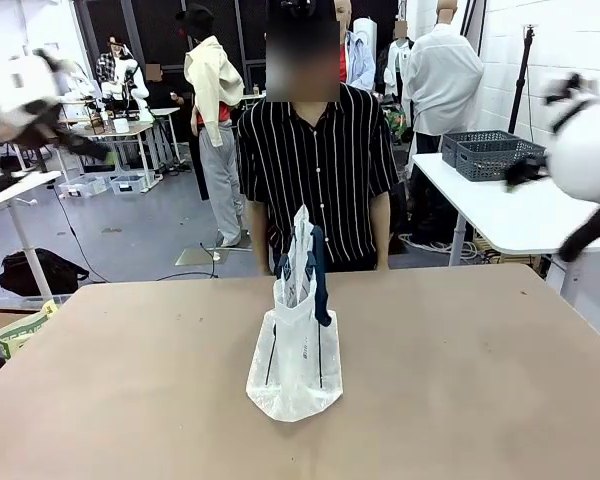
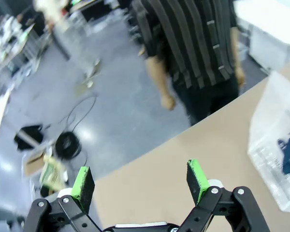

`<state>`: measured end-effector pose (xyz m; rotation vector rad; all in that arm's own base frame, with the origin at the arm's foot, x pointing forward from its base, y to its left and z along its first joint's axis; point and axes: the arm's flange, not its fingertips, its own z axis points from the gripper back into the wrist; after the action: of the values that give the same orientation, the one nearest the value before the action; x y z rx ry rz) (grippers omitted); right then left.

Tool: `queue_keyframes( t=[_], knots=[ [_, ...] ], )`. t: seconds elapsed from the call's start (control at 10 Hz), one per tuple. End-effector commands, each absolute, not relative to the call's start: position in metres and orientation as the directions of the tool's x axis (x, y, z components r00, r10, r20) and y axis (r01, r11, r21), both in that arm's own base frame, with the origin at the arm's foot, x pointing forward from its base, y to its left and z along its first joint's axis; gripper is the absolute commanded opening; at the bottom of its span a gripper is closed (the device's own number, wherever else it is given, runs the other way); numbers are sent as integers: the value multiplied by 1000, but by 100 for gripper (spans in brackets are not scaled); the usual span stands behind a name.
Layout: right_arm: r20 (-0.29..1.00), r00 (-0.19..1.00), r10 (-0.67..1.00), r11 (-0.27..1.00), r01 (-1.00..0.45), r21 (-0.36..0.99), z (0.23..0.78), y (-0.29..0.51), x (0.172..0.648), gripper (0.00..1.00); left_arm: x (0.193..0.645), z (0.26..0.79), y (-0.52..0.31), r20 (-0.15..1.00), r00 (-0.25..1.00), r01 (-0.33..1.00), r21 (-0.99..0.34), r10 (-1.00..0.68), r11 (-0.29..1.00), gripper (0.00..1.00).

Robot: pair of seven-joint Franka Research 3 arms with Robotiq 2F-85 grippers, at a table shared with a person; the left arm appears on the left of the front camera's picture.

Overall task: Transfer purchased items from the store into the shopping bag.
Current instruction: Open the Reusable shopping bag in the center of the table.

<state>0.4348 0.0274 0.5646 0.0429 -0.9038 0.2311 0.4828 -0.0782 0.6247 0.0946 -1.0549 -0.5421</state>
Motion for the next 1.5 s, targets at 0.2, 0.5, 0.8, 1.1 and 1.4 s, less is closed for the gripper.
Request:
queue_keyframes(
  t=[0.2, 0.5, 0.8, 1.1, 1.4],
  knots=[
    [745, 494, 448, 820, -559, -123, 591, 144, 425, 100, 542, 614, -159, 805, 293, 597, 267, -515, 757, 100],
    [768, 503, 397, 850, -516, -102, 595, 155, 416, 100, 518, 613, -188, 796, 284, 569, 309, -535, 762, 100],
    [702, 538, 467, 815, -570, -106, 590, 185, 408, 100, 530, 598, -216, 835, 348, 582, 163, -426, 797, 100],
    [660, 544, 518, 769, -634, -81, 589, 235, 414, 100, 563, 585, -277, 762, 389, 721, 98, -517, 686, 100],
    [588, 534, 607, 695, -716, -67, 565, 289, 416, 100, 585, 568, -316, 662, 445, 783, 39, -603, 620, 100]
  ],
)
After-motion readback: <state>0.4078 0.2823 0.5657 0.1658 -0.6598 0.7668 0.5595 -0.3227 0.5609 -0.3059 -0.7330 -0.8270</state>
